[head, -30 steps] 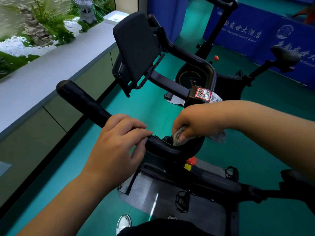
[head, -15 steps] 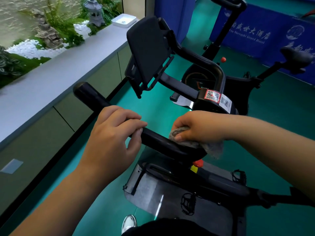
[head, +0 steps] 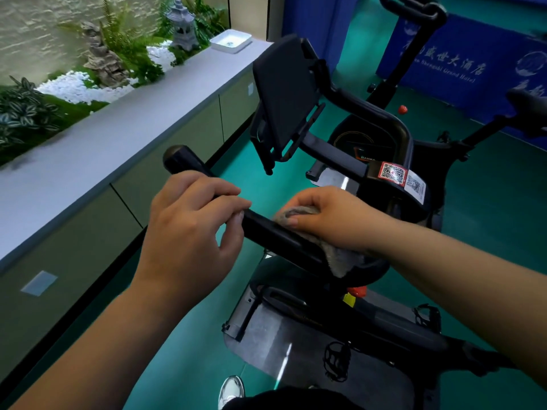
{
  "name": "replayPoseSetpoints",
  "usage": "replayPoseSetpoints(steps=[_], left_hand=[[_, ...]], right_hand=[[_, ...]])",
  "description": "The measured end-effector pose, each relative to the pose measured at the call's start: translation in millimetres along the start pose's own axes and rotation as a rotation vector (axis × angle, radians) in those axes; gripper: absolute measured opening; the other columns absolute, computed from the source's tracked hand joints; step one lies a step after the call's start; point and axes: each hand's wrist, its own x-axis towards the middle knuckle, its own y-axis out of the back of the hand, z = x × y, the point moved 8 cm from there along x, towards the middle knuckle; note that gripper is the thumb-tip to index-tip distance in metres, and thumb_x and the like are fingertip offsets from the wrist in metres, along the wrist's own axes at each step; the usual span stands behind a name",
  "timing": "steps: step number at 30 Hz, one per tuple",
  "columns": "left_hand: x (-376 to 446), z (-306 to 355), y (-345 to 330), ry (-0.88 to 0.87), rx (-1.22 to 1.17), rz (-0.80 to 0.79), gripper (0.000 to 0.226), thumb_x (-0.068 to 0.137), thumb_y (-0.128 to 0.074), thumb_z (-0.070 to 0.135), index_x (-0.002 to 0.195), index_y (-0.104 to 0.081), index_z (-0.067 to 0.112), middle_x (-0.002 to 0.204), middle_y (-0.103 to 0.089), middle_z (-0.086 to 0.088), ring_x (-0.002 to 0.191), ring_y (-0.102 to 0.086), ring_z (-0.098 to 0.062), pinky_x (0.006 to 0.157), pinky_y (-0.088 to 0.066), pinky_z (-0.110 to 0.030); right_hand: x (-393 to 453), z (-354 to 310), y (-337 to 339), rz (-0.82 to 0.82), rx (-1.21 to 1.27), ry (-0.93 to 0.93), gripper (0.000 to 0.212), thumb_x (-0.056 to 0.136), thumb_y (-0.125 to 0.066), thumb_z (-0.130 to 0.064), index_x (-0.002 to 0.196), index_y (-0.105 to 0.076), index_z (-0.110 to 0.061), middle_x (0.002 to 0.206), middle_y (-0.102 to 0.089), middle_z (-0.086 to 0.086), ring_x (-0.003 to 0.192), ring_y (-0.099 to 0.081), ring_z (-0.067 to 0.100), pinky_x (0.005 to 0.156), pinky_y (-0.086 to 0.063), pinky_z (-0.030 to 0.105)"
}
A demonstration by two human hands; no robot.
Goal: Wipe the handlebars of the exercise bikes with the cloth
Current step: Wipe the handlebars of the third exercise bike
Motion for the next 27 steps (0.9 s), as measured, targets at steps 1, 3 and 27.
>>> replayPoseSetpoints(steps=[1, 3, 27], left_hand=[[2, -3, 2, -0.002, 0.021, 0.002, 0.016, 0.088, -0.060, 0.017, 0.092, -0.075, 0.013, 0.099, -0.068, -0.003, 0.097, -0.056, -0.028, 0.090, -0.041, -0.038], [5, -8, 6, -0.001, 0.054, 0.009, 0.015, 0.088, -0.061, 0.020, 0.093, -0.074, 0.014, 0.101, -0.068, -0.002, 0.100, -0.056, -0.029, 0.091, -0.040, -0.041], [13, -36, 14, 0.057, 0.027, 0.015, 0.018, 0.083, -0.064, 0.021, 0.096, -0.074, 0.013, 0.119, -0.060, -0.009, 0.114, -0.049, -0.036, 0.099, -0.032, -0.035]], right_hand=[[6, -9, -4, 0.042, 0.058, 0.018, 0.015, 0.088, -0.068, -0.024, 0.101, -0.072, -0.017, 0.091, -0.071, -0.006, 0.076, -0.060, -0.003, 0.068, -0.044, 0.005], [14, -25, -8, 0.110, 0.154, 0.062, 0.016, 0.088, -0.068, -0.021, 0.102, -0.072, -0.014, 0.087, -0.069, -0.006, 0.070, -0.057, -0.006, 0.065, -0.043, 0.003], [-9, -50, -19, 0.397, 0.220, 0.158, 0.021, 0.085, -0.071, -0.017, 0.103, -0.075, -0.027, 0.089, -0.067, -0.022, 0.088, -0.062, -0.007, 0.082, -0.049, 0.011]])
